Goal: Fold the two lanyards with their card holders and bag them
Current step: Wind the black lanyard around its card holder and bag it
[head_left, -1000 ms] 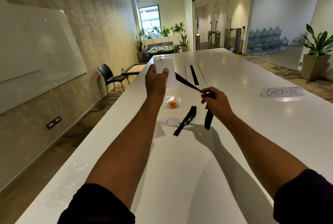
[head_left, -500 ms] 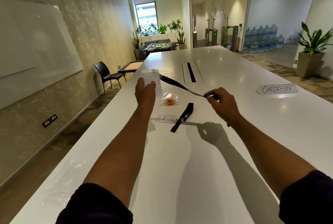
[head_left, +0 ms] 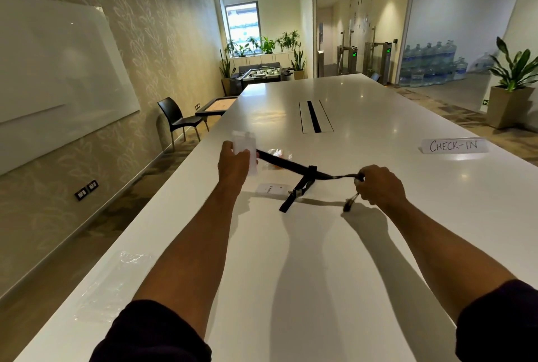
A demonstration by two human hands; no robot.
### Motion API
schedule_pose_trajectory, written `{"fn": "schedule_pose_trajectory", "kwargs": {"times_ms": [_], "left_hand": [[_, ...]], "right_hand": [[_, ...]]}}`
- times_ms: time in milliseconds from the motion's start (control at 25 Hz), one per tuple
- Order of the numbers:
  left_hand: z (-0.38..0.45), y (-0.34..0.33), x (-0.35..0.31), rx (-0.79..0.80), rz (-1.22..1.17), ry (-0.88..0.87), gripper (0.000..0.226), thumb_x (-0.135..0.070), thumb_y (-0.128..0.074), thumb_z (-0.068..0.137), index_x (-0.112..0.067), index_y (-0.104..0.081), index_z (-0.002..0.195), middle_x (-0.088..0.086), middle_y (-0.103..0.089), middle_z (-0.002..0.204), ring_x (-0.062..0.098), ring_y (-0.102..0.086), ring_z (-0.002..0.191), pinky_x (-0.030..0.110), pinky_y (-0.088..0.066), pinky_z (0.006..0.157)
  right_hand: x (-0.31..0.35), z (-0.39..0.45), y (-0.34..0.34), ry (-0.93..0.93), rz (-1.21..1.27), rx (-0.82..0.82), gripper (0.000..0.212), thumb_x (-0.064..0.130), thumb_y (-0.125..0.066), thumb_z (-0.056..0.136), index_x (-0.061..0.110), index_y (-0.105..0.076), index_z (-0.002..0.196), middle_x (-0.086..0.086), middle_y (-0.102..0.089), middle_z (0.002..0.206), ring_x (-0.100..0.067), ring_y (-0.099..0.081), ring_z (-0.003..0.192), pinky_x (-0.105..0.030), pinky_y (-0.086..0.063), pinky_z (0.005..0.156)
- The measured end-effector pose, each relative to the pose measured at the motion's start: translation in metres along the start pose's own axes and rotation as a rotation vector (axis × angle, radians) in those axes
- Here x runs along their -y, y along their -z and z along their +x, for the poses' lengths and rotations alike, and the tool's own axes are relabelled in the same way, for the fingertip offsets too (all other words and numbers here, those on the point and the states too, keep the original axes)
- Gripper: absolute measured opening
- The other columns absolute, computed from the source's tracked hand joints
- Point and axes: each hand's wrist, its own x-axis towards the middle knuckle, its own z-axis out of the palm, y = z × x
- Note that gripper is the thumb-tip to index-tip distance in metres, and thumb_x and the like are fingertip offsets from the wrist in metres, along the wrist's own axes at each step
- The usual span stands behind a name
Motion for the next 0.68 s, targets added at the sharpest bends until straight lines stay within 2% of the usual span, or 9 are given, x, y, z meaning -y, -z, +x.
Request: {"fn": "schedule_pose_trajectory", "kwargs": {"times_ms": [80, 120, 200, 280, 320, 400, 520, 600, 680], "left_hand": [[-0.006, -0.001, 0.003, 0.174, 0.109, 0.024, 0.024, -0.008, -0.063, 0.092, -0.013, -0.052, 0.112, 0.015, -0.062, 0.117, 0.02, -0.063, 0.085, 0.031, -0.055, 0.064], [-0.01, -0.002, 0.004, 0.267, 0.136, 0.05, 0.024, -0.007, -0.064, 0.092, -0.011, -0.052, 0.112, 0.017, -0.064, 0.118, 0.023, -0.065, 0.085, 0.034, -0.057, 0.066], [-0.021, -0.005, 0.005, 0.467, 0.096, 0.128, 0.025, -0.004, -0.061, 0.092, -0.009, -0.051, 0.115, 0.02, -0.071, 0.113, 0.032, -0.072, 0.086, 0.042, -0.059, 0.075], [-0.034, -0.008, 0.005, 0.653, 0.043, 0.191, 0.028, -0.004, -0.055, 0.094, -0.014, -0.05, 0.119, 0.015, -0.076, 0.101, 0.03, -0.075, 0.083, 0.035, -0.06, 0.067], [-0.04, -0.011, 0.005, 0.709, 0.036, 0.223, 0.028, -0.003, -0.053, 0.095, -0.016, -0.05, 0.12, 0.014, -0.077, 0.096, 0.027, -0.075, 0.078, 0.031, -0.059, 0.061], [-0.048, -0.021, 0.007, 0.757, 0.044, 0.308, 0.034, -0.001, -0.05, 0.094, -0.01, -0.047, 0.127, 0.018, -0.07, 0.094, 0.027, -0.072, 0.071, 0.031, -0.058, 0.058], [-0.058, -0.034, 0.012, 0.803, 0.241, 0.317, 0.045, -0.001, -0.058, 0.089, -0.005, -0.046, 0.132, 0.02, -0.057, 0.099, 0.021, -0.059, 0.07, 0.03, -0.051, 0.057], [-0.062, -0.038, 0.016, 0.852, 0.324, 0.266, 0.043, -0.008, -0.065, 0.087, -0.005, -0.052, 0.127, 0.016, -0.055, 0.094, 0.015, -0.051, 0.064, 0.026, -0.042, 0.054], [-0.066, -0.035, 0.017, 0.9, 0.278, 0.271, 0.038, -0.02, -0.07, 0.086, -0.008, -0.057, 0.12, 0.01, -0.054, 0.086, 0.012, -0.045, 0.059, 0.025, -0.035, 0.052]], "right_hand": [[0.003, -0.008, 0.001, -0.07, -0.139, 0.28, 0.018, 0.032, -0.076, 0.075, 0.02, -0.074, 0.088, 0.005, -0.076, 0.07, -0.017, -0.074, 0.065, -0.027, -0.056, 0.069], [0.007, -0.011, -0.001, -0.095, -0.246, 0.383, 0.034, 0.041, -0.083, 0.065, 0.021, -0.073, 0.091, 0.007, -0.076, 0.075, -0.014, -0.074, 0.07, -0.025, -0.053, 0.07], [0.013, -0.014, -0.009, -0.08, -0.357, 0.423, 0.063, 0.054, -0.086, 0.059, 0.026, -0.067, 0.112, 0.008, -0.074, 0.102, -0.015, -0.071, 0.094, -0.028, -0.05, 0.081], [0.021, -0.012, -0.02, 0.015, -0.235, 0.348, 0.078, 0.06, -0.083, 0.067, 0.029, -0.055, 0.134, 0.006, -0.065, 0.126, -0.019, -0.062, 0.117, -0.034, -0.047, 0.094], [0.027, -0.01, -0.025, 0.073, -0.099, 0.315, 0.081, 0.059, -0.083, 0.07, 0.031, -0.05, 0.14, 0.004, -0.064, 0.13, -0.021, -0.059, 0.121, -0.037, -0.047, 0.097], [0.039, -0.008, -0.033, 0.2, 0.185, 0.264, 0.083, 0.049, -0.085, 0.075, 0.032, -0.046, 0.146, 0.001, -0.065, 0.13, -0.02, -0.061, 0.113, -0.038, -0.05, 0.097], [0.055, -0.012, -0.039, 0.388, 0.427, 0.246, 0.08, 0.023, -0.085, 0.081, 0.037, -0.045, 0.148, 0.001, -0.062, 0.13, -0.011, -0.066, 0.088, -0.02, -0.052, 0.083], [0.061, -0.016, -0.041, 0.502, 0.502, 0.3, 0.074, 0.008, -0.082, 0.083, 0.035, -0.052, 0.145, 0.004, -0.063, 0.128, -0.011, -0.069, 0.09, -0.016, -0.054, 0.078], [0.063, -0.019, -0.044, 0.563, 0.576, 0.355, 0.053, 0.005, -0.079, 0.085, 0.024, -0.067, 0.132, 0.004, -0.071, 0.119, -0.012, -0.073, 0.092, -0.018, -0.057, 0.076]]}}
